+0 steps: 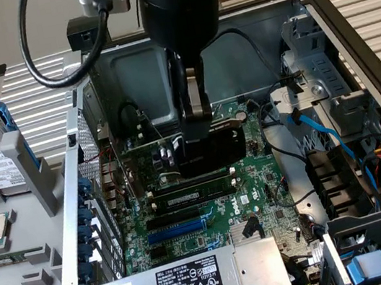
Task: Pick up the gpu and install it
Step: 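Insert the gpu into the slot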
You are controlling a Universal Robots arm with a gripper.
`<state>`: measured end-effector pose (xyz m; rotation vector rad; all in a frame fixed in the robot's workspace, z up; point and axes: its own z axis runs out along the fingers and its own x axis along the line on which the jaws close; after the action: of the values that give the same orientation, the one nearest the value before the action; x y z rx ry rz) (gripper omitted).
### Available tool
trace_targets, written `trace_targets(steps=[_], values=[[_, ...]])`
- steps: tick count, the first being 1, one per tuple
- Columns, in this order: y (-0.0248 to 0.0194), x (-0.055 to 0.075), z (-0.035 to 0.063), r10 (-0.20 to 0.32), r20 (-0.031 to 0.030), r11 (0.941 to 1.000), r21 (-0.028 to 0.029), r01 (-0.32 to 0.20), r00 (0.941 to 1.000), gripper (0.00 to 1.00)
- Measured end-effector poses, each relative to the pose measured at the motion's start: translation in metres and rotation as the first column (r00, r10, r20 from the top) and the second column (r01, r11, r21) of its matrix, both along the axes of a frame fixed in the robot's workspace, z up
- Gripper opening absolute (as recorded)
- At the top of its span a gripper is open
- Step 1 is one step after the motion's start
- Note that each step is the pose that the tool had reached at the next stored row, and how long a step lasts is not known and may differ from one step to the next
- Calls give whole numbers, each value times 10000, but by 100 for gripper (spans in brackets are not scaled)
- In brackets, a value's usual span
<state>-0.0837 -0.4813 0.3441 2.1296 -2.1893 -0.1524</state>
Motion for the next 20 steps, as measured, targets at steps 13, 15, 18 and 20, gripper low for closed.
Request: trace_targets(steps=[13,15,18,20], values=[[28,-107,-99,-54,54,10000,59,54,10000,26],[35,-109,-131,-143,37,9999,62,142,9999,26],[39,-114,-153,-270,-149,9996,56,271,9995,26],[39,-117,-165,-316,-333,9995,50,318,9989,26]])
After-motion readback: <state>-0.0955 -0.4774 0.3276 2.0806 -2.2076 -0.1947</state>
